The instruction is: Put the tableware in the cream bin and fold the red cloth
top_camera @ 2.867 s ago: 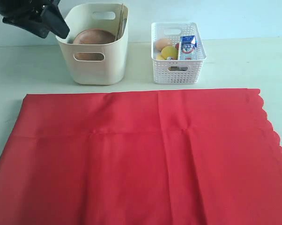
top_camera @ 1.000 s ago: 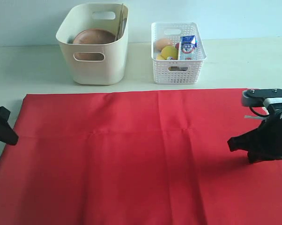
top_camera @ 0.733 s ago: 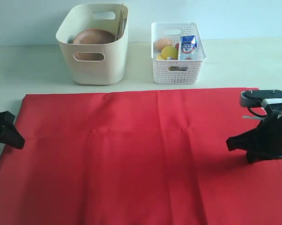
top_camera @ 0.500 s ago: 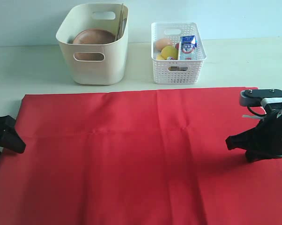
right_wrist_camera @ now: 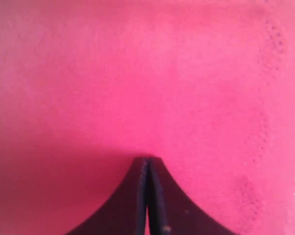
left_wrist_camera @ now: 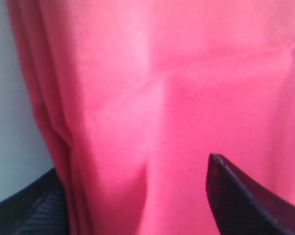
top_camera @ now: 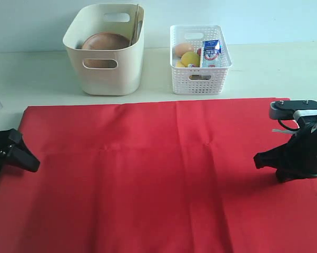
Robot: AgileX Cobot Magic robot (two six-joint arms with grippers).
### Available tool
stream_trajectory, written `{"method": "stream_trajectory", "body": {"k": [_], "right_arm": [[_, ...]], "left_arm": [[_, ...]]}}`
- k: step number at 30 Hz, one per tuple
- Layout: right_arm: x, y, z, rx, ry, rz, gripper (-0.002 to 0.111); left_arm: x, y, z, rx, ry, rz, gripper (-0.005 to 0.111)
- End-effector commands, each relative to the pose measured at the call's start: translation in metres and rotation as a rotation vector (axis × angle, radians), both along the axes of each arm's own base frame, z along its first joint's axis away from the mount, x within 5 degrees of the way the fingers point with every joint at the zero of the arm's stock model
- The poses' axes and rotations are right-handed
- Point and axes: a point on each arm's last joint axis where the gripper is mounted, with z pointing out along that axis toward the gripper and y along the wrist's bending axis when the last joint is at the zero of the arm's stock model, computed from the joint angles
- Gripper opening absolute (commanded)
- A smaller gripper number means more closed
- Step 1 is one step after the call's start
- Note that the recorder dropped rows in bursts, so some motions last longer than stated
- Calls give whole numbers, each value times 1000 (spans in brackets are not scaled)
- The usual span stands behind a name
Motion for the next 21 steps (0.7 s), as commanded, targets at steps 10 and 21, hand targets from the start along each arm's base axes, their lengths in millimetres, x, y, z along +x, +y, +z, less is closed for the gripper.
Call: {"method": "stream_trajectory", "body": {"k": [10,21], "right_arm": [[0,1,-6,-3,15,3,0],[-1,2,-6,6,22,-10,0]], "left_arm": [[-7,-6,-12,-81,76,-58,67],[-4,-5,-12,-70,47,-56,1]]}}
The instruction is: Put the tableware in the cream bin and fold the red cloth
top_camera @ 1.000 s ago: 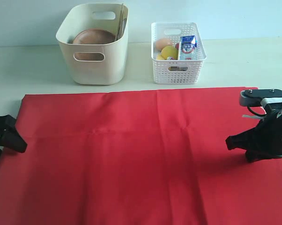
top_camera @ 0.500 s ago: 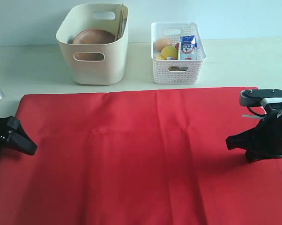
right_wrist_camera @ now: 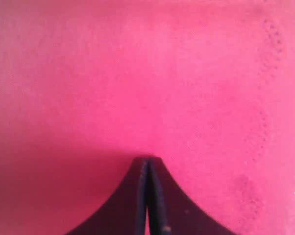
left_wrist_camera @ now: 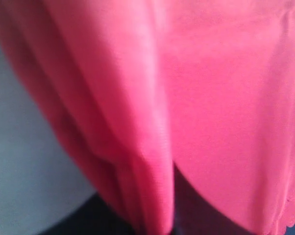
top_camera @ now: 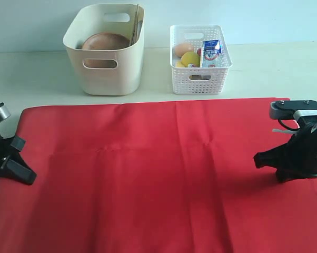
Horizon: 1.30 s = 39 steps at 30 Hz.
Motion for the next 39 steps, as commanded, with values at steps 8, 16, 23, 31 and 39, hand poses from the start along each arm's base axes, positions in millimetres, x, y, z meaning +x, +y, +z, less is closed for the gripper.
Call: {"method": "stream_trajectory", "body": {"k": [8,16,23,31,39], "right_arm": [[-6,26,-6,0,19,106,0],[-13,50,-5,4,4,184,0],[-17,64,-5,9,-21,223,0],[-18,73,-4,15,-36,253,0],[-17,74,-2,17,-31,254,0]], "left_arm": [[-5,5,10,62,22,6,1],[-4,32,44,195,0,62,1],[2,42,84,279,-63,46,1],[3,18,113,255,-99,-40,1],[1,-42,127,201,-95,-231,1]]}}
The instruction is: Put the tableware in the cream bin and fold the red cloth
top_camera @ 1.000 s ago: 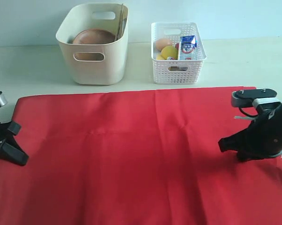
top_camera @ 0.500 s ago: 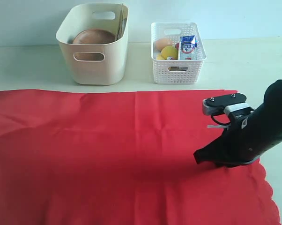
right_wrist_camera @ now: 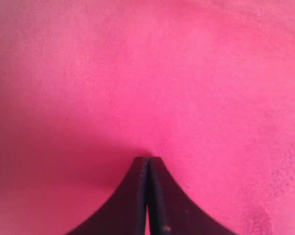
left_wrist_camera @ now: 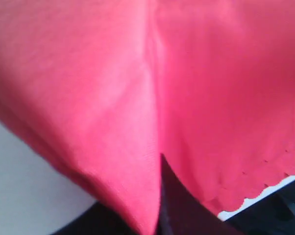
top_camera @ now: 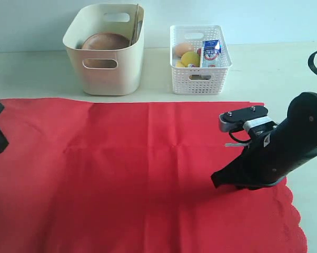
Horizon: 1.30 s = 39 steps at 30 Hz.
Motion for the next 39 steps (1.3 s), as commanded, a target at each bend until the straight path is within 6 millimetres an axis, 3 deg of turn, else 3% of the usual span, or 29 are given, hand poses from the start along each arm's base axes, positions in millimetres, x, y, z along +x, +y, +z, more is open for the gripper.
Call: {"method": "stream_trajectory", "body": {"k": [1,8,21,26,39], "right_arm": [[-1,1,-2,-8,22,8,0],[-1,2,-2,1,26,-7,0],[-1,2,-2,4,20,-10,0],[0,2,-2,5,18,-11,0],[-1,2,-2,3,30,-10,0]], "left_arm": [[1,-30,16,-52,-10,-51,1],[6,-78,44,-176,-80,-114,1],[8,-153,63,-261,-88,-232,1],[11,-184,59,-303,-57,-270,1],[24,-256,27,-343,51,-312,1]]}}
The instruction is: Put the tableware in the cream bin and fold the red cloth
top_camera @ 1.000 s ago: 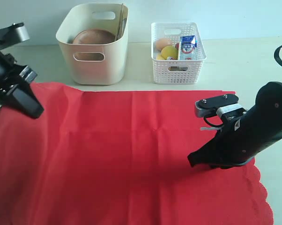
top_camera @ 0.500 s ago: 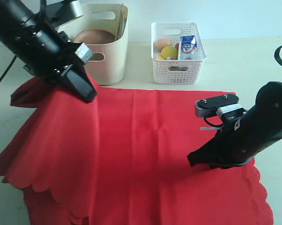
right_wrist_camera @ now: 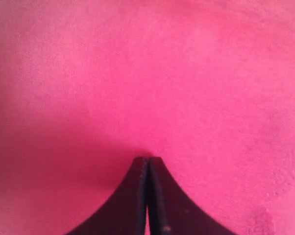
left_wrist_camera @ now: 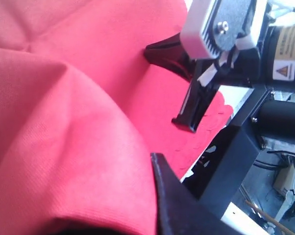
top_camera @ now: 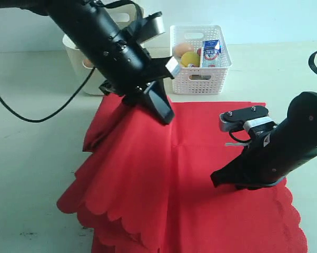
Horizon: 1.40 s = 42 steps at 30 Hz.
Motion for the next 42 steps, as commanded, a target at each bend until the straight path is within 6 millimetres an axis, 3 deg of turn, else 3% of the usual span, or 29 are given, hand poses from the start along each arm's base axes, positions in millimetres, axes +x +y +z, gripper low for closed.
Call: {"method": "stream_trajectory", "body": {"k": [1,6,11,24,28,33,35,42], "right_arm": [[-1,1,-2,-5,27,5,0],[-4,1,10,7,14,11,0],[-9,-4,34,-1,-36,32,0],[-24,-51,111,-325,-246,-61,0],[-28,-54,115,-338,-240,-72,0],[-29,-57,115,-368,-231,-68,0],[-29,-58,115,-384,-234,-62,0],[-29,-60,116,-411,-234,-55,0]], "left_arm": [[2,-24,-5,-38,48,6,1],[4,-46,-2,-126,87,7,1],[3,-51,-2,-134,93,3,1],[12,-65,-43,-135,215,88,2],[14,-76,-61,-143,216,134,17],[14,-85,-71,-221,240,119,60],[13,-85,-64,-239,223,82,69],[11,-79,-27,-219,105,-68,70]]}}
